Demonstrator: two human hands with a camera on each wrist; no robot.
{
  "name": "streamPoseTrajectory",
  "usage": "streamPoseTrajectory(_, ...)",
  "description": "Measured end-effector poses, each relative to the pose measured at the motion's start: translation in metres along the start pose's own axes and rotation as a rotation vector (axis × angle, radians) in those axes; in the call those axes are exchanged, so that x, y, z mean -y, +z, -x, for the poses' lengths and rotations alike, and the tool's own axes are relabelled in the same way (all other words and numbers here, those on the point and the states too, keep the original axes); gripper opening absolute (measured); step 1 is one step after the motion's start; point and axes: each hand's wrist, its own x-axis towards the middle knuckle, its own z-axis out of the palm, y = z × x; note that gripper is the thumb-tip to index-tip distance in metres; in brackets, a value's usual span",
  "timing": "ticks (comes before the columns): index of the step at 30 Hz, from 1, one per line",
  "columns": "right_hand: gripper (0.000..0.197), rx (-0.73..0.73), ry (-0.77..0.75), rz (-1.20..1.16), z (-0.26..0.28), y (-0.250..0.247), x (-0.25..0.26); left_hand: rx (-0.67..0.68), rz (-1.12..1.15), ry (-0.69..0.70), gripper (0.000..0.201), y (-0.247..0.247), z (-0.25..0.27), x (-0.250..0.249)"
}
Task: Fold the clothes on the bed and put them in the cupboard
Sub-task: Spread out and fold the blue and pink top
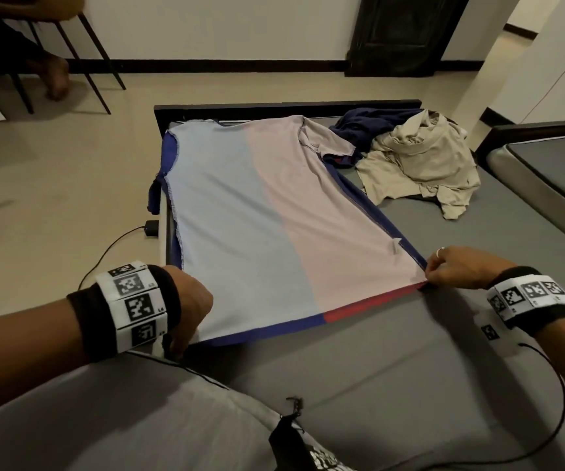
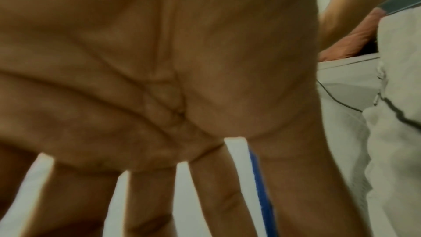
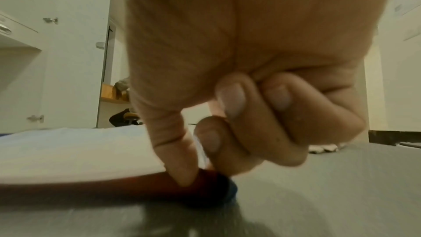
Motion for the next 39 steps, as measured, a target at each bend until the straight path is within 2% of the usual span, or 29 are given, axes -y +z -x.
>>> streamPoseTrajectory(3, 0.022, 0.071, 0.012, 0.069, 0.002, -0.025, 0.009, 0.066, 0.127, 0.01, 0.057, -0.013, -0.006, 0.004)
streamPoseTrajectory(5, 0.021, -0.014, -0.027, 0.076, -0.003, -0.045, 0.023, 0.049, 0.191, 0.028, 0.061, -0.025, -0.016, 0.011)
streamPoseTrajectory(8, 0.018, -0.289, -0.17, -0.008, -0.026, -0.074, 0.058, -0.211, 0.276, 0.058, 0.06, -0.043, -0.038, 0.021)
streamPoseTrajectory(10, 0.02, -0.432, -0.235, -0.082, -0.052, -0.091, 0.087, -0.407, 0.307, 0.027, 0.046, -0.053, -0.054, 0.026)
streamPoseTrajectory(13, 0.025, -0.501, -0.254, -0.094, -0.103, -0.113, 0.128, -0.534, 0.33, 0.017, 0.041, -0.054, -0.081, 0.027)
streamPoseTrajectory(19, 0.017, -0.425, -0.158, 0.022, -0.214, -0.165, 0.16, -0.561, 0.541, 0.042, 0.067, -0.06, -0.122, 0.053)
streamPoseTrajectory(24, 0.027, -0.435, -0.115, 0.004, -0.285, -0.183, 0.178, -0.582, 0.556, 0.011, 0.076, -0.08, -0.147, 0.09)
streamPoseTrajectory(26, 0.025, -0.416, -0.07, 0.033, -0.307, -0.18, 0.186, -0.563, 0.555, -0.025, 0.077, -0.086, -0.161, 0.103)
streamPoseTrajectory(30, 0.051, -0.365, 0.038, 0.073, -0.334, -0.183, 0.185, -0.469, 0.563, -0.08, 0.081, -0.095, -0.182, 0.115)
streamPoseTrajectory(32, 0.051, -0.293, 0.052, 0.116, -0.343, -0.195, 0.179, -0.433, 0.555, -0.092, 0.082, -0.101, -0.186, 0.115)
streamPoseTrajectory(34, 0.042, -0.234, 0.05, 0.177, -0.348, -0.211, 0.177, -0.399, 0.556, -0.113, 0.081, -0.107, -0.189, 0.112)
streamPoseTrajectory(36, 0.032, -0.288, 0.022, 0.153, -0.352, -0.232, 0.176, -0.386, 0.558, -0.141, 0.079, -0.112, -0.191, 0.108)
streamPoseTrajectory(39, 0.022, -0.579, 0.01, 0.013, -0.355, -0.259, 0.172, -0.396, 0.556, -0.17, 0.076, -0.114, -0.194, 0.102)
